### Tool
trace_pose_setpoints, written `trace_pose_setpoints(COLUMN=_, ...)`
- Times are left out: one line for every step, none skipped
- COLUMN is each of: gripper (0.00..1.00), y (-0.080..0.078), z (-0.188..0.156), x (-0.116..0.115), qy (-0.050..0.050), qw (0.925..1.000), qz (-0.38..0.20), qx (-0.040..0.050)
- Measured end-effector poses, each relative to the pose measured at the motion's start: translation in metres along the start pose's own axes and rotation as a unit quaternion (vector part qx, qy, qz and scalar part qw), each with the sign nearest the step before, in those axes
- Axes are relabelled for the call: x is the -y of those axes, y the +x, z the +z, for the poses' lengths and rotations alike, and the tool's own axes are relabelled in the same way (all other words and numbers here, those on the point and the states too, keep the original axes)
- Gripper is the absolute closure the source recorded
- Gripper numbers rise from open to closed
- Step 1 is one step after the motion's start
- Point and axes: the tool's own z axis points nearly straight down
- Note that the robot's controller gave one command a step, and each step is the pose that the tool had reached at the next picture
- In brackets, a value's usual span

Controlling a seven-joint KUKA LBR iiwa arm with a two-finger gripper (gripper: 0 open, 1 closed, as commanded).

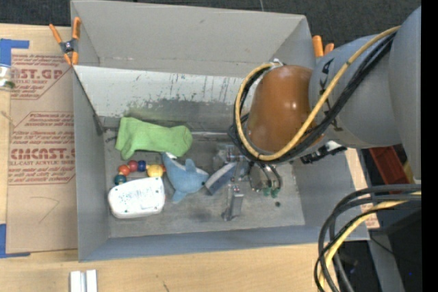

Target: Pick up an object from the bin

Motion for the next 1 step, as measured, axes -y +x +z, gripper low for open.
trace_pose_setpoints(gripper=0.0, y=-0.002, z=-0.0039, x=0.0001, qy=0.0, qw=1.0, qz=0.0, qx=0.0036)
